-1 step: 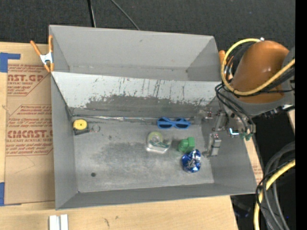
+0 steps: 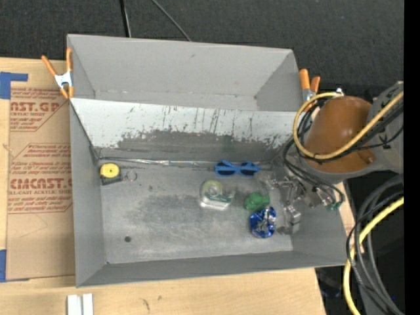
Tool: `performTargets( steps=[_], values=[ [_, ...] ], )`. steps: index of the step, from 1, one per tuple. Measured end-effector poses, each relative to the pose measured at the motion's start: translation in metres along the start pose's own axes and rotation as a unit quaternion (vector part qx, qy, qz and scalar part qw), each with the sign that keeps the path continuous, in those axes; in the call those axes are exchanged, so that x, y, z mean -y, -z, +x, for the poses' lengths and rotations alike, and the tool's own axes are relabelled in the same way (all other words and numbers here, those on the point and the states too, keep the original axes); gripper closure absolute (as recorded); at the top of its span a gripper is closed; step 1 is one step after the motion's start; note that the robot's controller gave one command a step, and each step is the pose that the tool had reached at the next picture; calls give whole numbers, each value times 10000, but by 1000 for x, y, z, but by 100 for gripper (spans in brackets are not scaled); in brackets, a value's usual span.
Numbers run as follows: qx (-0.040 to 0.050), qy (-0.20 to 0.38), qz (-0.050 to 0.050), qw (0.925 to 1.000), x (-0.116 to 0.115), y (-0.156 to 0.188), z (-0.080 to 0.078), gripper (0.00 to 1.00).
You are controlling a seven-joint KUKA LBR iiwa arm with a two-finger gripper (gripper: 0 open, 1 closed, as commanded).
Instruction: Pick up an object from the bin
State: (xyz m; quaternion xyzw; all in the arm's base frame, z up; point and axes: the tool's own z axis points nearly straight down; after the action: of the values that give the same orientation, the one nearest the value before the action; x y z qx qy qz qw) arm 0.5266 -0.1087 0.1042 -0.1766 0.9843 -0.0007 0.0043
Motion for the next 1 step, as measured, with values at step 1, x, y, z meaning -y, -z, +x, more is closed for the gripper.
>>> performTargets(
  steps=[1],
  values=[
    [153,586,93,9981,-17,-21,1,0]
  ],
)
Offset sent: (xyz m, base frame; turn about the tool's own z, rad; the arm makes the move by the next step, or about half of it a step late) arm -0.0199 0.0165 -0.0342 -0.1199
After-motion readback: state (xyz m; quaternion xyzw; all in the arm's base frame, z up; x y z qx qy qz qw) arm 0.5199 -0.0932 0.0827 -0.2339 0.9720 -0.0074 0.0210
